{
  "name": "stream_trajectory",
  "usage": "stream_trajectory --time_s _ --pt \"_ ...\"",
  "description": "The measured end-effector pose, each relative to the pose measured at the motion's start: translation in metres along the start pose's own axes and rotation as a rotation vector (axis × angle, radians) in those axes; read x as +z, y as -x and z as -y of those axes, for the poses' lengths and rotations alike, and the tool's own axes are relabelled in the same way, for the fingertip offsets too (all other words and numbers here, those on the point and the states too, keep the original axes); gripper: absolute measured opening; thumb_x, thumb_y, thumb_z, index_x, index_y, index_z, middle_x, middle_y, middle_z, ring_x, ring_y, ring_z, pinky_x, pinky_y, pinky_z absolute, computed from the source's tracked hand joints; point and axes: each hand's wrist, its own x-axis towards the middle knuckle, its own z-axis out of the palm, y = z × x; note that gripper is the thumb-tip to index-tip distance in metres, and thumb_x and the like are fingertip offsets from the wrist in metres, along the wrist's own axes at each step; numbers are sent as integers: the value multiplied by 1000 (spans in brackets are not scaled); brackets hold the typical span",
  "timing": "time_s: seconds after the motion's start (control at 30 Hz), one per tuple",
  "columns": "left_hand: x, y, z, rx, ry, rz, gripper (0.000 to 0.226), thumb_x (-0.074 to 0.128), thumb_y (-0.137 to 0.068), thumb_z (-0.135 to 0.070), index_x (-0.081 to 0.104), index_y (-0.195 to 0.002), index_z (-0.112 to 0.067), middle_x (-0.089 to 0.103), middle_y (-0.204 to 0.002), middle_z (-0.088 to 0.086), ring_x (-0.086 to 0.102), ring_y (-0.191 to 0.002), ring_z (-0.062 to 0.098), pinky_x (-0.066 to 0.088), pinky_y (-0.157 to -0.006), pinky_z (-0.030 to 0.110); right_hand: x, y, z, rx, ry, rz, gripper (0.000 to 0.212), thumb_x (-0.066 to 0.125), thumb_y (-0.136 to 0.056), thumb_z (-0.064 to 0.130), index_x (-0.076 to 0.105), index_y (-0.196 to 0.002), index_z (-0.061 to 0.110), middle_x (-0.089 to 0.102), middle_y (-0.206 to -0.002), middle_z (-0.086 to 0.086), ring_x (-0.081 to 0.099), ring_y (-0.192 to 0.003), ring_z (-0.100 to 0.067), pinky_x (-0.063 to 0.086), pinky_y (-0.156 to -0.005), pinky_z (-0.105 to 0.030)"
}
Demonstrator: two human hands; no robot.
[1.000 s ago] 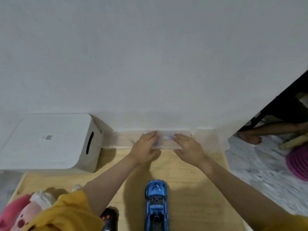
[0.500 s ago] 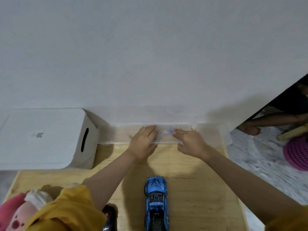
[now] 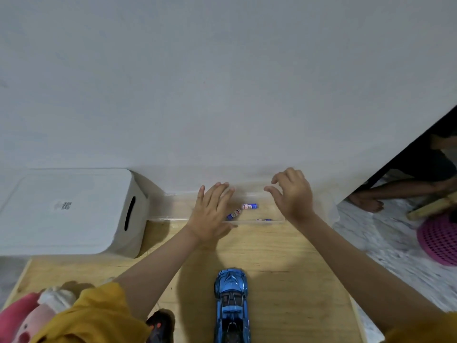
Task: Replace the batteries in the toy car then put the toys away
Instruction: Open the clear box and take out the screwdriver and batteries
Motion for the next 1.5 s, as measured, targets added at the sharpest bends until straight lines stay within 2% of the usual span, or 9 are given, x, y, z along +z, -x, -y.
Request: stream_trajectory --time_s 0.1,0.2,0.33,0.53,0.63,0.93,1.2,1.33,1.5 --pt "-9 0 6 -9 19 28 93 44 -74 -72 36 -143 -9 37 -148 8 32 -135 24 28 -106 58 13 16 10 -8 -58 -11 20 60 -86 21 61 -70 8 56 -67 -6 51 -64 -26 44 -57 -35" --pt "-18 -3 12 12 7 46 103 64 -65 -67 32 -145 -10 36 -150 7 29 -137 22 34 -103 61 31 41 14 -184 -91 266 32 41 -97 31 64 -87 11 60 -82 -5 56 -75 -25 47 -66 -37" --pt "-24 -5 16 29 -40 86 117 76 -51 -66 31 -146 -12 37 -150 6 27 -137 20 31 -103 61 50 48 12 -199 -107 603 54 25 -97 50 62 -113 14 62 -105 -6 59 -93 -27 50 -80 -37" --pt "-19 -6 20 32 -61 112 117 70 -53 -71 32 -146 -13 35 -151 6 26 -138 21 30 -105 60 57 42 21 -280 -36 721 55 18 -92 63 52 -125 34 55 -106 0 49 -96 -21 46 -73 -34" --pt "-17 -5 22 48 -46 103 115 67 -56 -73 29 -146 -13 26 -153 5 25 -139 21 28 -106 60 55 39 22 -244 -30 820 62 11 -85 70 45 -130 42 49 -112 4 42 -104 -18 42 -82 -36" --pt "-17 -5 24 52 -25 122 118 71 -55 -71 25 -147 -14 22 -153 4 24 -139 22 27 -107 60 54 39 23 -188 -22 836 67 27 -79 77 43 -131 37 47 -112 5 44 -106 -15 36 -79 -32" --pt "-17 -5 23 39 -24 127 120 72 -51 -71 25 -147 -15 32 -151 6 26 -139 22 27 -107 58 56 47 19 -157 35 722 70 23 -76 82 56 -88 22 49 -94 3 49 -89 -19 38 -67 -30" --pt "-18 -6 23 46 -28 111 121 73 -50 -71 25 -146 -15 28 -150 5 28 -137 22 29 -107 57 49 45 13 -80 51 812 78 19 -70 87 55 -96 22 49 -97 4 49 -92 -19 37 -69 -28" --pt "-16 -8 23 51 -26 96 122 75 -49 -70 26 -146 -14 27 -149 5 29 -136 22 30 -106 57 47 42 10 26 10 891 66 42 -75 77 52 -103 17 53 -101 0 55 -91 -19 44 -74 -31"
